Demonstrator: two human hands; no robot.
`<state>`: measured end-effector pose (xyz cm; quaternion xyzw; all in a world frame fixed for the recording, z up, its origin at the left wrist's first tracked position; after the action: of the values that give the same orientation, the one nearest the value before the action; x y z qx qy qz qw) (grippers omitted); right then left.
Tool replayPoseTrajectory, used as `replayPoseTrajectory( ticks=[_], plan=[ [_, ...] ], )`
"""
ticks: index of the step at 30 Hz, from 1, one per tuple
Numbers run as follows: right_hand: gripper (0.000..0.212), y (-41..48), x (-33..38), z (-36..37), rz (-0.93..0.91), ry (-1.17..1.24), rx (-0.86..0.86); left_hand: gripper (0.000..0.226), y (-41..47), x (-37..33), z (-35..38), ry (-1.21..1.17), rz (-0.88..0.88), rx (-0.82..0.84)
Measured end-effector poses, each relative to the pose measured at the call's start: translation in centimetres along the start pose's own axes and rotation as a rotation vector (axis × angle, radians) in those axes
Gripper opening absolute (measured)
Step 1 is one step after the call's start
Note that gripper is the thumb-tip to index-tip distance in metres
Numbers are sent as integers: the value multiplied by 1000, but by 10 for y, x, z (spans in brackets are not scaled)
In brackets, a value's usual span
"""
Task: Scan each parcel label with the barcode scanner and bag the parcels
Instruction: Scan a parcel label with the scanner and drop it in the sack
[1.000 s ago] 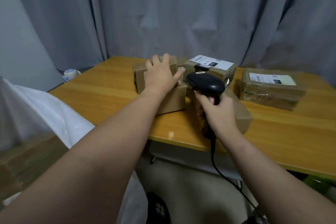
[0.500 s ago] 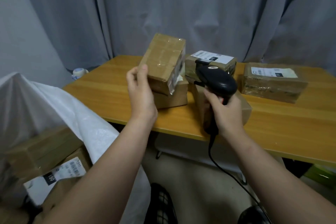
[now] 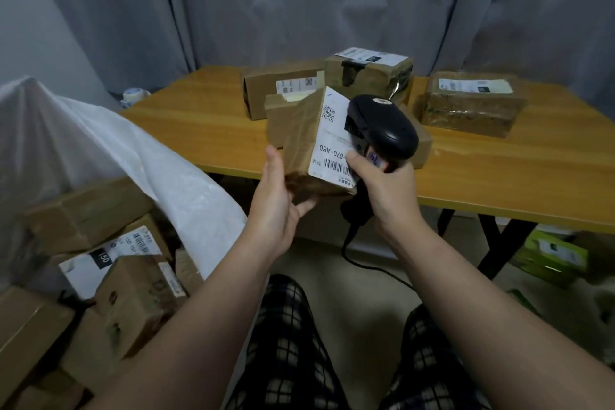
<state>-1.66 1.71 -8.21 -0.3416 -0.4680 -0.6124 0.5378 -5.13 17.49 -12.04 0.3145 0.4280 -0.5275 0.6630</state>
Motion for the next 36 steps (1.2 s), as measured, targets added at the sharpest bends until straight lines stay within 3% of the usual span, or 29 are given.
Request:
replayPoseTrajectory(
  ticks=[2,6,10,13,15,19,23,27,34,36],
  plan=[
    [23,-2,-3,2,-10,-47,-15,84,-6,-1,10,128,25,51],
    [33,-6,-21,1,63,-49,-48,118,-2,0,5,375,58,-14],
    [62,1,-5,-12,-63,-321,-83,118,12,-25,-5,686,129,-64],
    [66,5,17,-15,-160,-391,-9,120,21,-64,2,932,313,21],
    [60,6,20,-9,-162,-406,90,107,23,-80,12,1021,377,72],
    [44,11,6,-3,-115,-428,145,55,33,-87,39,1246,450,134],
    [39,18,-13,-11,-35,-339,63,58,50,-71,39,1257,471,184],
    [31,22,-19,-21,-2,-303,43,59,58,-57,32,1165,378,270],
    [22,-7,-10,-52,-151,-377,-51,51,67,-58,43,1265,309,365],
    [35,-21,-16,-58,-172,-417,-77,49,67,-58,43,1279,307,370]
  ],
)
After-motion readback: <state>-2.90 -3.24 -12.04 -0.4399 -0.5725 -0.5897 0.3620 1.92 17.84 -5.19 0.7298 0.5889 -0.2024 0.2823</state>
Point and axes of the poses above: each hand's wrist, its own y-axis towards the middle knuckle, its own z-axis out of the palm, x = y × z, the point moved 10 cm from there along y, towards the middle knuckle, and after that the axes turned 1 degree about z, right-handed, at the moved point
